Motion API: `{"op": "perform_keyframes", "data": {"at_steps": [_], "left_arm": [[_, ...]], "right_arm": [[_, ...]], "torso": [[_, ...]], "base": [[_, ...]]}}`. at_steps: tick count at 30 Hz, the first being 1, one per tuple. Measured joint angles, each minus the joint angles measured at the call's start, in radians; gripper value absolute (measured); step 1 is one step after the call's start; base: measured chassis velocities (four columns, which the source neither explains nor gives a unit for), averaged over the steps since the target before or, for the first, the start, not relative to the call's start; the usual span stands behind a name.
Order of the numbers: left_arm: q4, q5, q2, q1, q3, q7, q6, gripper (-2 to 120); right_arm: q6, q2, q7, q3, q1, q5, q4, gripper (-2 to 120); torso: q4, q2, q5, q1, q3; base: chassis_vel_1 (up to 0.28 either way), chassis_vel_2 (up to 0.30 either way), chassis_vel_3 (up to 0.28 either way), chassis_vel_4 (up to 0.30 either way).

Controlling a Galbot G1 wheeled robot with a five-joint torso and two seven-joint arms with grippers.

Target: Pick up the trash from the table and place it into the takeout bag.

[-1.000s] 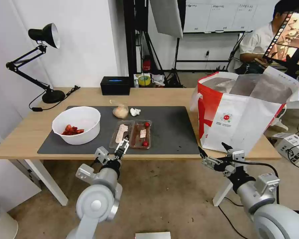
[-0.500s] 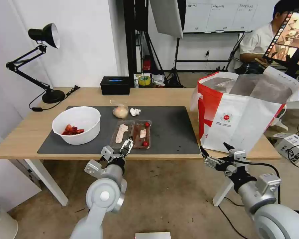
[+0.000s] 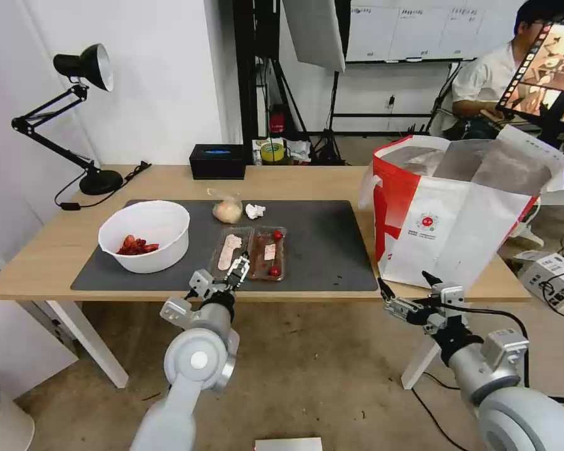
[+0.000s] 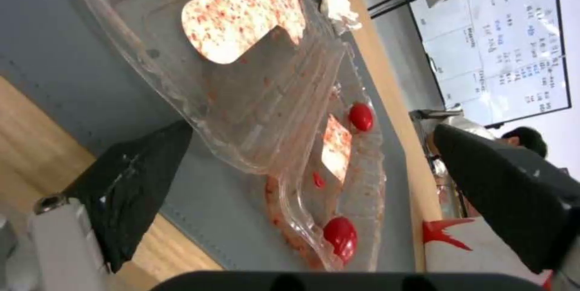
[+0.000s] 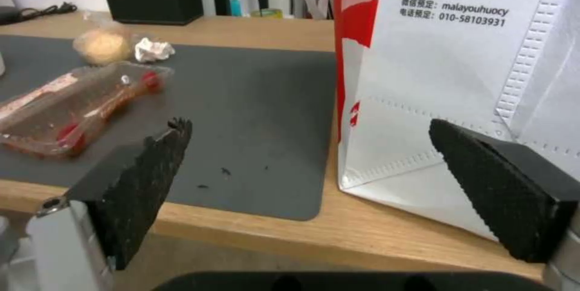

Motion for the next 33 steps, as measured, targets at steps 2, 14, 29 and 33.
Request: {"op": "perform_keyframes", "data": {"at_steps": [2,14,29,33], "left_arm": [[0.008,0.000,-0.003,-0.006,0.003,0.000,-0.001,100],[0.024,-0.009,-0.012,-0.023,0.005,0.029,-0.045,100],[-0.003,-0.021,0.012,-0.034,-0.016,0.117,-0.069,100],[0.000,-0.028,0.007,-0.046,-0.013,0.122,-0.069,100]], "right_arm": [[0.000,0.000,0.000,0.000,0.000,0.000,-0.001,100],[0.003,0.010,0.001,0.001,-0.001,-0.007,-0.013,100],[0.005,0.019,0.000,-0.007,0.003,-0.017,-0.018,100],[0.005,0.018,0.000,-0.005,0.002,-0.017,-0.017,100]], "torso": [[0.0000,0.000,0.0000,0.000,0.000],[-0.0001,0.000,0.0000,0.000,0.000],[0.0000,0.000,0.0000,0.000,0.000],[0.0000,0.000,0.0000,0.000,0.000]], "base": [[0.000,0.000,0.000,0.000],[0.000,0.000,0.000,0.000],[0.000,0.000,0.000,0.000],[0.000,0.000,0.000,0.000]]}}
